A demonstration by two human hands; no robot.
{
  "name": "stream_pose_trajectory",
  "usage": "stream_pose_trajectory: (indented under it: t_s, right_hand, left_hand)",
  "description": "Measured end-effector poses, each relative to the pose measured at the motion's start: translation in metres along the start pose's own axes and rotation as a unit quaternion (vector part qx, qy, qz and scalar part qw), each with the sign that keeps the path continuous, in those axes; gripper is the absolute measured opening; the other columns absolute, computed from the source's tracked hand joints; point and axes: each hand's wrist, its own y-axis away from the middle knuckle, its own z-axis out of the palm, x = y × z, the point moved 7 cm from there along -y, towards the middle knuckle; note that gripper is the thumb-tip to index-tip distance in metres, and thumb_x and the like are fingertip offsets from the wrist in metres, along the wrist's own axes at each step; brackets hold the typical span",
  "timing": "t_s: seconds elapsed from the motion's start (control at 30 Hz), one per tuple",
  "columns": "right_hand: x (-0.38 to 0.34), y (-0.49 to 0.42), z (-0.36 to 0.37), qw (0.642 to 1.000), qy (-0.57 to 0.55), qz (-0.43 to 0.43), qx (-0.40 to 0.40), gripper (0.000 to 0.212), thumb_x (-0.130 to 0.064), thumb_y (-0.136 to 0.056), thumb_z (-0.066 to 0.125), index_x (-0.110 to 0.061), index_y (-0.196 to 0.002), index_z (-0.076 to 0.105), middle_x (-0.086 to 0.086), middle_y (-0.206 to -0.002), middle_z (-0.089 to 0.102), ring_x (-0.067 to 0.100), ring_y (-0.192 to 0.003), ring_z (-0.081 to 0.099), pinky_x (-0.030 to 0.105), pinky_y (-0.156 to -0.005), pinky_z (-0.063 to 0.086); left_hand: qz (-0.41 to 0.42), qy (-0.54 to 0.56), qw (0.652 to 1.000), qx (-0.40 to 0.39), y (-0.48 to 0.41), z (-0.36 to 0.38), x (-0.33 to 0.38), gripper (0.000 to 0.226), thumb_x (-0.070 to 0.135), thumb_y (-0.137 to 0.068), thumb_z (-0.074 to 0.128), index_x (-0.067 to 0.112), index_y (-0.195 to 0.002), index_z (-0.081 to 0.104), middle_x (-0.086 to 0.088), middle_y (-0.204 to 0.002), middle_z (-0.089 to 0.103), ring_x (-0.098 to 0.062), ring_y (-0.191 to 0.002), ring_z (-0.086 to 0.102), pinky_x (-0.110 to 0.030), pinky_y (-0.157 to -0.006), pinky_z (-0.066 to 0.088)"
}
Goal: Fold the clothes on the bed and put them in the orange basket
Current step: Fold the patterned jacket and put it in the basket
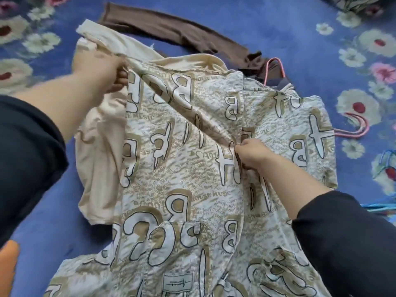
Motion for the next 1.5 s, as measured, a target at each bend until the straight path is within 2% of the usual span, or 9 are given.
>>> stream_pose_trajectory:
  t_s: [0.2, 0.4, 0.57, 0.73, 0.97, 1.13, 1.3, 1.4, 1.5]
  right_hand:
    - [0.004, 0.008, 0.001, 0.993, -0.056, -0.015, 0.101, 0.022, -0.023, -0.101, 0.040, -0.011, -0.087, 0.050, 0.002, -0.079, 0.048, 0.012, -0.059, 0.040, 0.025, -0.050, 0.031]
    - [0.007, 0.047, 0.016, 0.964, -0.218, -0.030, 0.149, 0.024, -0.026, -0.095, 0.049, -0.006, -0.108, 0.054, -0.001, -0.076, 0.048, 0.013, -0.060, 0.039, 0.029, -0.059, 0.038]
    - [0.033, 0.111, 0.048, 0.953, -0.264, 0.005, 0.152, 0.033, -0.022, -0.091, 0.059, 0.009, -0.102, 0.057, 0.010, -0.084, 0.059, 0.022, -0.075, 0.055, 0.049, -0.093, 0.046]
    - [0.079, 0.176, 0.100, 0.944, -0.305, 0.027, 0.123, 0.013, -0.021, -0.089, 0.065, -0.011, -0.085, 0.058, 0.008, -0.082, 0.062, 0.021, -0.070, 0.056, 0.038, -0.071, 0.048]
    - [0.143, 0.223, 0.190, 0.945, -0.310, 0.100, 0.008, 0.014, -0.011, -0.079, 0.067, -0.013, -0.078, 0.053, 0.005, -0.072, 0.054, 0.019, -0.062, 0.051, 0.033, -0.054, 0.048]
    - [0.147, 0.245, 0.204, 0.967, -0.239, 0.083, -0.013, 0.062, -0.064, -0.069, 0.069, -0.015, -0.102, 0.050, -0.001, -0.091, 0.054, 0.021, -0.088, 0.059, 0.043, -0.074, 0.057]
    - [0.168, 0.268, 0.207, 0.985, -0.157, 0.069, 0.010, 0.018, -0.005, -0.084, 0.058, -0.013, -0.074, 0.046, 0.000, -0.068, 0.047, 0.012, -0.053, 0.040, 0.021, -0.044, 0.033]
    - [0.200, 0.278, 0.202, 0.940, -0.308, 0.135, 0.064, 0.020, -0.002, -0.081, 0.056, -0.011, -0.067, 0.044, 0.002, -0.065, 0.041, 0.014, -0.053, 0.035, 0.028, -0.049, 0.029]
    - [0.210, 0.288, 0.210, 0.966, -0.232, 0.113, 0.025, 0.018, -0.016, -0.083, 0.060, -0.012, -0.073, 0.045, 0.005, -0.064, 0.043, 0.018, -0.055, 0.041, 0.031, -0.054, 0.031]
  left_hand:
    - [0.018, -0.152, 0.987, 0.042, 0.038, 0.016, -0.051, 0.067, 0.041, -0.092, 0.054, 0.021, -0.149, 0.025, -0.005, -0.141, 0.045, -0.025, -0.121, 0.048, -0.034, -0.097, 0.041]
    - [0.157, -0.249, 0.955, -0.028, 0.134, 0.019, -0.098, 0.071, 0.036, -0.095, 0.051, 0.014, -0.152, 0.015, -0.012, -0.155, 0.023, -0.025, -0.143, 0.020, -0.041, -0.118, 0.017]
    - [0.235, -0.349, 0.906, -0.046, 0.218, 0.013, -0.140, 0.065, 0.040, -0.095, 0.044, 0.017, -0.151, 0.022, -0.012, -0.159, 0.014, -0.026, -0.146, 0.010, -0.045, -0.117, 0.007]
    - [0.340, -0.429, 0.823, -0.154, 0.335, 0.024, -0.192, 0.063, 0.045, -0.091, 0.035, 0.012, -0.145, 0.030, -0.015, -0.156, 0.022, -0.028, -0.146, 0.010, -0.047, -0.119, 0.000]
    - [0.250, -0.473, 0.802, -0.265, 0.432, 0.022, -0.285, 0.077, 0.058, -0.084, 0.039, 0.006, -0.141, 0.039, -0.018, -0.148, 0.037, -0.031, -0.136, 0.026, -0.043, -0.110, 0.021]
    - [0.170, -0.529, 0.782, -0.284, 0.447, 0.015, -0.302, 0.104, 0.079, -0.077, 0.021, 0.010, -0.153, 0.010, -0.017, -0.160, -0.001, -0.030, -0.147, -0.008, -0.052, -0.116, 0.008]
    - [0.121, -0.496, 0.815, -0.276, 0.451, 0.008, -0.294, 0.097, 0.070, -0.079, 0.035, 0.018, -0.154, 0.002, -0.005, -0.160, -0.012, -0.024, -0.146, -0.016, -0.048, -0.117, -0.005]
    - [0.141, -0.451, 0.851, -0.231, 0.451, -0.007, -0.292, 0.084, 0.064, -0.077, 0.030, 0.024, -0.151, 0.019, 0.000, -0.159, 0.006, -0.021, -0.145, 0.000, -0.045, -0.118, 0.002]
    - [0.143, -0.350, 0.911, -0.167, 0.446, -0.029, -0.292, 0.061, 0.050, -0.081, 0.044, 0.017, -0.132, 0.047, -0.004, -0.138, 0.040, -0.026, -0.129, 0.031, -0.043, -0.109, 0.027]
